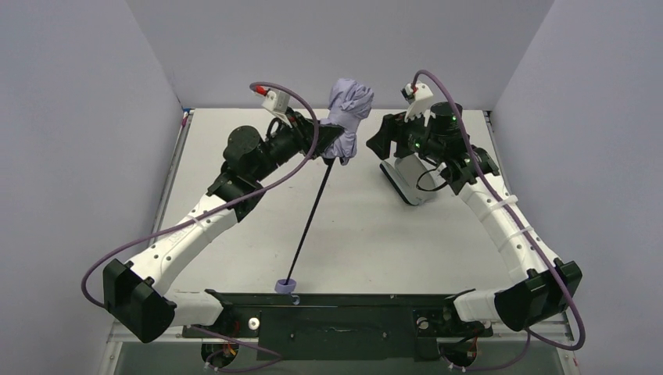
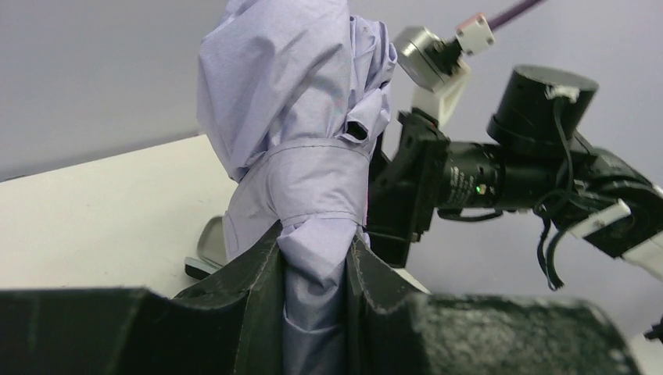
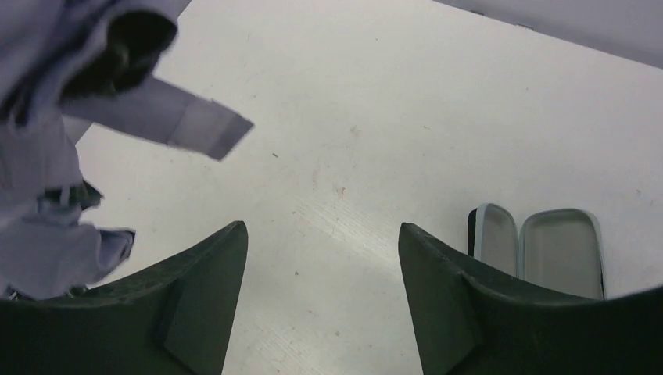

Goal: Open the umbrella

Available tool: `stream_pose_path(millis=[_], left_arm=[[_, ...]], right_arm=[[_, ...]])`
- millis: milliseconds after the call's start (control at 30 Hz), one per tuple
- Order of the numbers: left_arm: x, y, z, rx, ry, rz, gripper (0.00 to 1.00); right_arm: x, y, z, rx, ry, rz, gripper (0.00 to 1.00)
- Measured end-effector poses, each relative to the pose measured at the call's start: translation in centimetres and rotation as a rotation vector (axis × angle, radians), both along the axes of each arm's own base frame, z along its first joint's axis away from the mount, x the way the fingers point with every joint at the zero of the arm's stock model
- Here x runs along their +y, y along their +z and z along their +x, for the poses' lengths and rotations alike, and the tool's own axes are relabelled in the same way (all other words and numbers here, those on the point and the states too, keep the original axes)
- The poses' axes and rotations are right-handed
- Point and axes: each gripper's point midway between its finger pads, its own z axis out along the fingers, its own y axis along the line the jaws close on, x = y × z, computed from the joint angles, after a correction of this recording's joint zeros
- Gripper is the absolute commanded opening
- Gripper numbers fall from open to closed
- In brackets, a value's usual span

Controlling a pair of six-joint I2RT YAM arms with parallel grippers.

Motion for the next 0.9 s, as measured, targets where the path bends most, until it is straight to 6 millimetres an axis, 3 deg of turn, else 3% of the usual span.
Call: stream_pose_path(millis=[133, 267, 567, 700, 833, 900], left_arm=[[1.6, 0.9, 1.9, 0.029, 0.101, -0.048, 0.0], [3.0, 1.7, 3.4, 0.074, 0.193, -0.113, 0.0], [3.6, 0.6, 6.5, 0.209, 0.28, -0.213, 0.0], [3.5, -0.3, 7.4, 0.246, 0.302, -0.225, 0.0], [3.6, 0.0, 7.8, 0.254, 0.309, -0.244, 0.0], [3.7, 0.5, 7.8, 0.254, 0.308, -0.26, 0.0]], right_arm=[[-0.6, -0.1, -0.4, 0.007, -0.001, 0.0, 0.7], [0.0, -0.4, -2.1, 0.04, 0.037, 0.035, 0.7], [7.4, 1.5, -6.6, 0.085, 0.257, 0.182, 0.7], [9.9, 2.3, -7.0, 0.112, 0.322, 0.248, 0.68], [11.3, 2.5, -6.5, 0.142, 0.336, 0.302, 0.62], [11.8, 2.3, -6.2, 0.168, 0.328, 0.325, 0.47]])
